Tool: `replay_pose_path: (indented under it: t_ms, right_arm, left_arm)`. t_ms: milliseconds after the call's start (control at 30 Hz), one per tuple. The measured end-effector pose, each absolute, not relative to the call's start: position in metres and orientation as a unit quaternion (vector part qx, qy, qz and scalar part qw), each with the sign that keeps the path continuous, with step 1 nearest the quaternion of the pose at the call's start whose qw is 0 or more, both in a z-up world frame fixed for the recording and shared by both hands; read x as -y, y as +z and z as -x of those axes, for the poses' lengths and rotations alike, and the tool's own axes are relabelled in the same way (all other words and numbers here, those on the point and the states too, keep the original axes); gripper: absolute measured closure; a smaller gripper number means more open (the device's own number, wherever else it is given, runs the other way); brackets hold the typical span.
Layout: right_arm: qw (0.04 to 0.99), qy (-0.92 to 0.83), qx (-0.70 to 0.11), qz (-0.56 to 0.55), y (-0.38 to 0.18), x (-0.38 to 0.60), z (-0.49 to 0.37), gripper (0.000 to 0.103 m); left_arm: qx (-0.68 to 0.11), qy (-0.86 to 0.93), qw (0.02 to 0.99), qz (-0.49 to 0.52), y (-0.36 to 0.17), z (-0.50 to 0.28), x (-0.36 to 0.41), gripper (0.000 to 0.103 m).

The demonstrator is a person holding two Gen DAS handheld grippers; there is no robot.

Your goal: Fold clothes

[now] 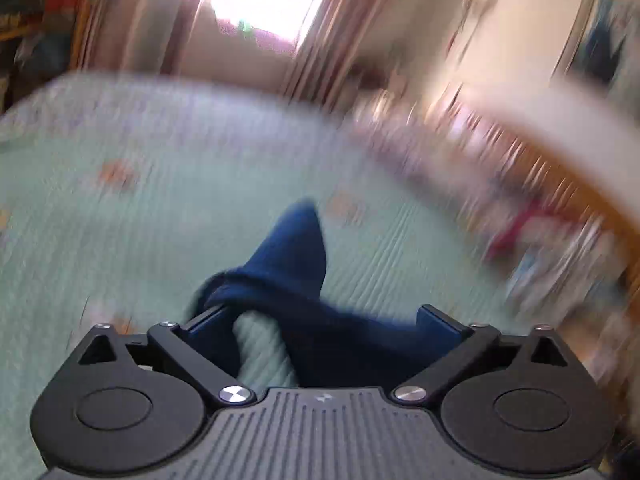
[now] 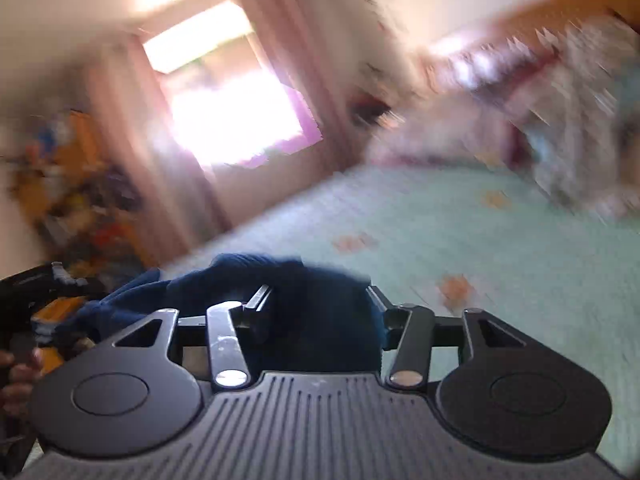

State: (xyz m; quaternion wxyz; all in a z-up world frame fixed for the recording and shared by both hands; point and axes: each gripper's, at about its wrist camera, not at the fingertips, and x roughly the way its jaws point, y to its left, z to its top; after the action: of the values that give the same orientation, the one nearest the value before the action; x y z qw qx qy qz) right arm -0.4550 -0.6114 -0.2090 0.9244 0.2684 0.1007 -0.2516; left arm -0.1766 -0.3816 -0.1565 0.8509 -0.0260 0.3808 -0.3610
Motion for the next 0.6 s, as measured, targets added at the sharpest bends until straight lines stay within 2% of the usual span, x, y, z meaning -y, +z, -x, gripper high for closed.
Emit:
replay_pose_path:
  t_ms: [100,233,300,367,467,600]
  right_arm:
    - [0.922,-0.272,-0.124,-0.244,-0.238,0.598,0.474,0.051]
    - [0.946,-0.217,-0.136,-0.199,-0.239,0.58,0.477,0.051]
    - [0.958,-0.177,-0.145,-0.174,-0.233,0.57,0.465,0.041]
    - [0.966,-0.136,-0.161,-0.148,-0.228,0.556,0.439,0.036]
    - [0.974,-0.09,-0.183,-0.104,-0.226,0.53,0.391,0.032]
    - [0.97,-0.047,-0.24,0.012,-0.243,0.488,0.302,0.027]
  left_arm:
    - [-0.46,-0.304,0.834,-0.012,-0.235,0.199,0.354,0.017]
    - [-0.491,-0.277,0.826,-0.004,-0.301,0.251,0.299,0.019]
    - [-0.477,-0.263,0.838,-0.025,-0.315,0.28,0.283,0.019]
    - [-0.452,-0.267,0.849,-0.058,-0.316,0.303,0.278,0.018]
    - [-0.442,-0.265,0.851,-0.097,-0.315,0.32,0.283,0.014]
    - [-0.436,-0.263,0.854,-0.107,-0.318,0.325,0.284,0.009]
